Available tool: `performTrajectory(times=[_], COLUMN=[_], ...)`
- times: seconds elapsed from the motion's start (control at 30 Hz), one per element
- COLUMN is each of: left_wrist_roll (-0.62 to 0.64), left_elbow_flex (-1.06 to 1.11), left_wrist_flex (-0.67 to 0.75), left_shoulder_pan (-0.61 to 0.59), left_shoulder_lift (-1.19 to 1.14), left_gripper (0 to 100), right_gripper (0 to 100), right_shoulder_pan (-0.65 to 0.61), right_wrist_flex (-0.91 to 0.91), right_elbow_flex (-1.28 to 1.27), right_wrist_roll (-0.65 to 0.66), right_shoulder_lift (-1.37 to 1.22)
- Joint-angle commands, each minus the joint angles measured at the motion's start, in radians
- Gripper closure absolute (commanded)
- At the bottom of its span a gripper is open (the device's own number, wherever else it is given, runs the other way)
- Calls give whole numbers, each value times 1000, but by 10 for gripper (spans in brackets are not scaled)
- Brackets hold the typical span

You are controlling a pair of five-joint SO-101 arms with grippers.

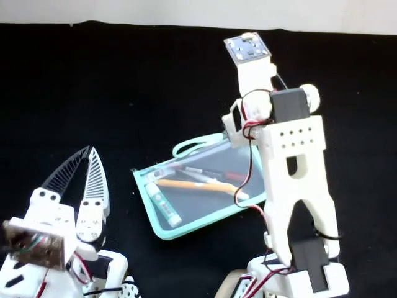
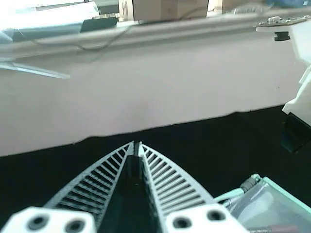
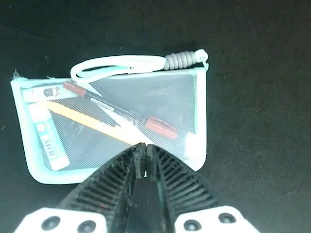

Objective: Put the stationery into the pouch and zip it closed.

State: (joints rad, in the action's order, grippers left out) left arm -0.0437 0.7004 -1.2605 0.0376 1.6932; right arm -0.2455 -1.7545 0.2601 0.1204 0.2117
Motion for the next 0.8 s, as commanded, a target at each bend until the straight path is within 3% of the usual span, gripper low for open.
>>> performTrajectory(times=[0.0, 0.27, 0.53, 0.77], left_wrist_roll=[-5, -5, -5, -2], left_elbow_flex=[-2, -1, -4, -58], left_wrist_flex=[3, -26, -98, -103], left_shoulder_pan=[-5, -10, -10, -10], left_shoulder_lift=[62, 125, 125, 125], left_gripper=[992, 992, 992, 992], right_gripper=[993, 993, 993, 993], right_shoulder_pan=[-7, -8, -4, -2], right_wrist_flex=[-8, -8, 7, 136], right_elbow_flex=[2, -53, -355, -642], right_wrist_roll=[8, 8, 6, 6], right_shoulder_lift=[128, 360, 677, 1040])
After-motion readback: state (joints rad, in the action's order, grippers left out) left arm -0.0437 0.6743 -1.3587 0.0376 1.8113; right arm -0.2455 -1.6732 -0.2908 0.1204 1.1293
